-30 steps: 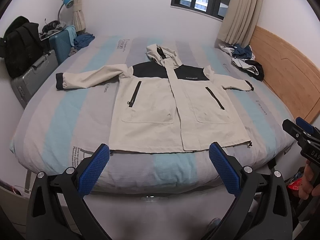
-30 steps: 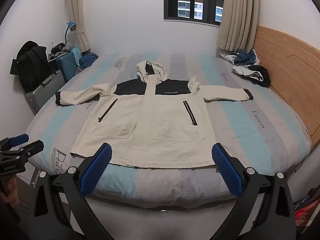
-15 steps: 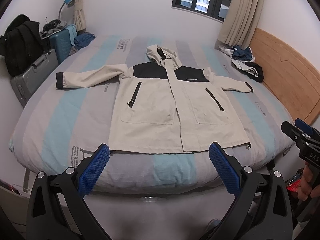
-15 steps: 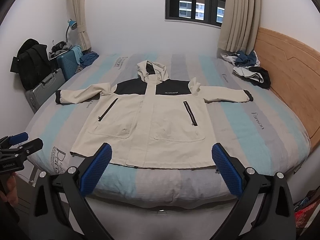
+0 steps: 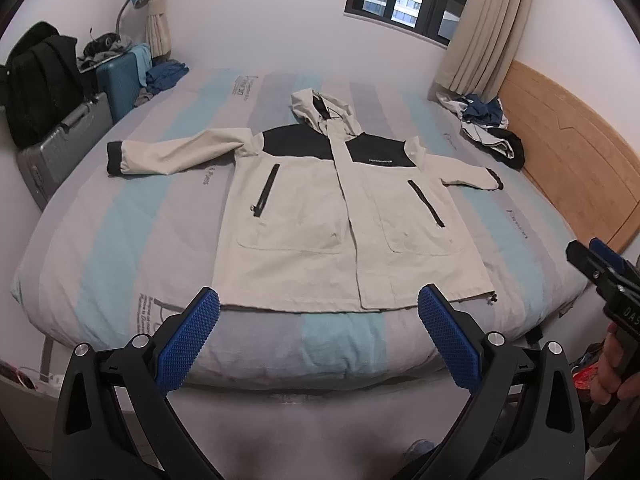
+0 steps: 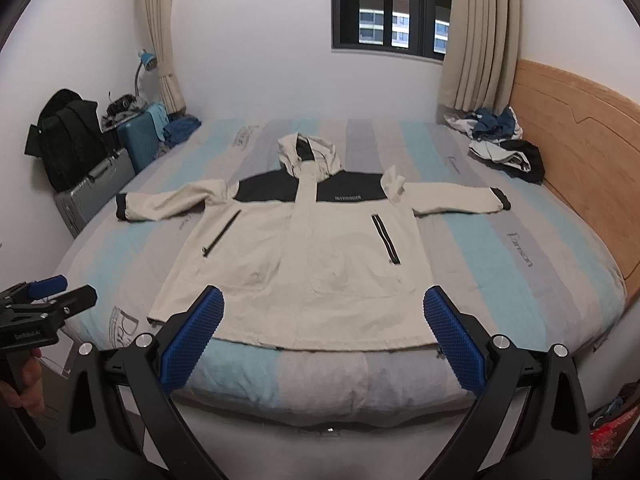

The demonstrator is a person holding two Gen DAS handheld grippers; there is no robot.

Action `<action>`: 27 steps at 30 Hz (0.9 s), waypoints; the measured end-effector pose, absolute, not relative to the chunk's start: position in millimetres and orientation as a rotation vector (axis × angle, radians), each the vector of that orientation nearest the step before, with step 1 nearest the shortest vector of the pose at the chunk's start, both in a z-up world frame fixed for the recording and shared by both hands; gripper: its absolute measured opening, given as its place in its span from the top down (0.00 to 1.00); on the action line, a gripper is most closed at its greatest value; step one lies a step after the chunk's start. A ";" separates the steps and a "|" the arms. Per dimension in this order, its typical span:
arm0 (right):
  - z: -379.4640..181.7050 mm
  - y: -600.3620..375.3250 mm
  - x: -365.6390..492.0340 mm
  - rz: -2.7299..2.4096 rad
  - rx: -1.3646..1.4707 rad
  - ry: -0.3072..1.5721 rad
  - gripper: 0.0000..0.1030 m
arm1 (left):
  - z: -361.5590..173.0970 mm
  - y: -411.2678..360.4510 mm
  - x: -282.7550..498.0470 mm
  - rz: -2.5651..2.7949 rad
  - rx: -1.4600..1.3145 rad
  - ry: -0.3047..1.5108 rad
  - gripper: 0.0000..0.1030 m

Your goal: Fold large clothes

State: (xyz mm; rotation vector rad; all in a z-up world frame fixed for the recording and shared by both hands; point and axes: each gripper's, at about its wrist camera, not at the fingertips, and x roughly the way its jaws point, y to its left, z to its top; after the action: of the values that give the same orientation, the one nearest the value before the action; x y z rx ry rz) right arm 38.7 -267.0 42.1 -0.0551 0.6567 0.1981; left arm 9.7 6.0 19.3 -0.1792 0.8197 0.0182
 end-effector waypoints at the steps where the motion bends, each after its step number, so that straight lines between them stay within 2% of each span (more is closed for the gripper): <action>1: 43.5 -265.3 40.6 0.192 -0.057 0.650 0.07 | 19.8 8.3 11.6 0.017 -0.180 0.817 0.06; 8: 66.4 -247.1 59.1 0.170 -0.006 0.674 0.07 | 40.1 30.0 36.3 -0.022 -0.166 0.843 0.06; 15: 94.4 -229.1 105.2 0.115 -0.036 0.697 0.07 | 64.2 57.2 96.1 -0.040 -0.175 0.866 0.06; 27: 22.6 -266.9 303.2 0.174 -0.079 0.763 0.07 | -4.0 59.4 270.4 0.063 -0.206 0.868 0.06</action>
State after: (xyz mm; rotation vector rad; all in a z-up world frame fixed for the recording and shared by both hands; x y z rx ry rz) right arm 303.2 -266.9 22.6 -0.0785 0.7628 0.1744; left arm 270.4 59.4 -4.0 -0.2063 0.8675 0.0634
